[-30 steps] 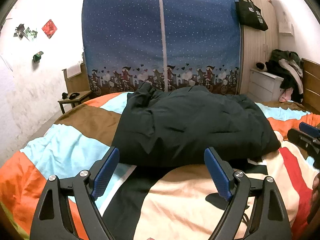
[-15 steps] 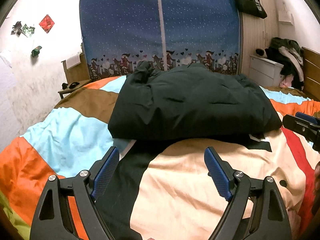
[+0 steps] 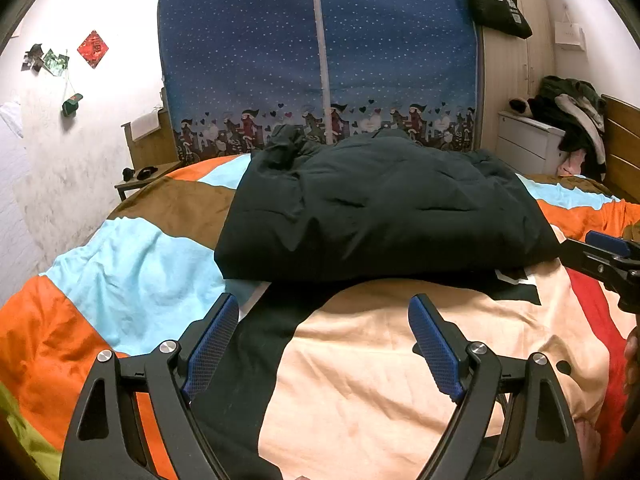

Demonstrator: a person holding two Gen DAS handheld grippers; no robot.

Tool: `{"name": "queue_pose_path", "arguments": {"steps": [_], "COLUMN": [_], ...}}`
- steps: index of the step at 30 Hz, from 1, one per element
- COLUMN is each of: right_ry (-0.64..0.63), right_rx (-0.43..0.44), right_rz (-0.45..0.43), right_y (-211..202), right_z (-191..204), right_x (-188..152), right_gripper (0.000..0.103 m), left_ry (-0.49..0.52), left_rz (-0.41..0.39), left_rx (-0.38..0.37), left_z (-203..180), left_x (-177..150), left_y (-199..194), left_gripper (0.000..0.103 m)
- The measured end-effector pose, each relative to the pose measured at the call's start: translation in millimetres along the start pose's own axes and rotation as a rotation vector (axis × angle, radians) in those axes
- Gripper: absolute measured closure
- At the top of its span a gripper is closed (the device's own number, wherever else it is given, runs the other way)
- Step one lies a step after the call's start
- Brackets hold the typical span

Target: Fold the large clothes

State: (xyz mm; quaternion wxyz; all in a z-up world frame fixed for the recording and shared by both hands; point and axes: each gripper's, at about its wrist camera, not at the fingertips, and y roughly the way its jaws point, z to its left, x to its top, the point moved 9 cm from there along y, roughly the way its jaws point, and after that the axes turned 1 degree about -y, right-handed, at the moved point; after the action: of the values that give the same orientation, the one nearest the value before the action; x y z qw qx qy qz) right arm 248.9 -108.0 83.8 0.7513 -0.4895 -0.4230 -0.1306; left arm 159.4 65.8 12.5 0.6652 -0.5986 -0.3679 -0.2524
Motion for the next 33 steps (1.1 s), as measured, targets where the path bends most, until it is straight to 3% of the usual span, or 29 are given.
{"name": "queue_pose_path", "arguments": {"steps": [33], "right_ry": [0.008], "right_rx": [-0.002], "right_rz": [0.011], "right_y": [3.3], "right_z": [4.1], "right_x": [-4.0], "right_gripper": [0.0], "left_ry": [-0.023], "left_rz": [0.015], "left_rx": [-0.022], "left_z": [-5.0], "left_x": [-5.5], "left_y": [-3.2], "left_gripper": [0.02]}}
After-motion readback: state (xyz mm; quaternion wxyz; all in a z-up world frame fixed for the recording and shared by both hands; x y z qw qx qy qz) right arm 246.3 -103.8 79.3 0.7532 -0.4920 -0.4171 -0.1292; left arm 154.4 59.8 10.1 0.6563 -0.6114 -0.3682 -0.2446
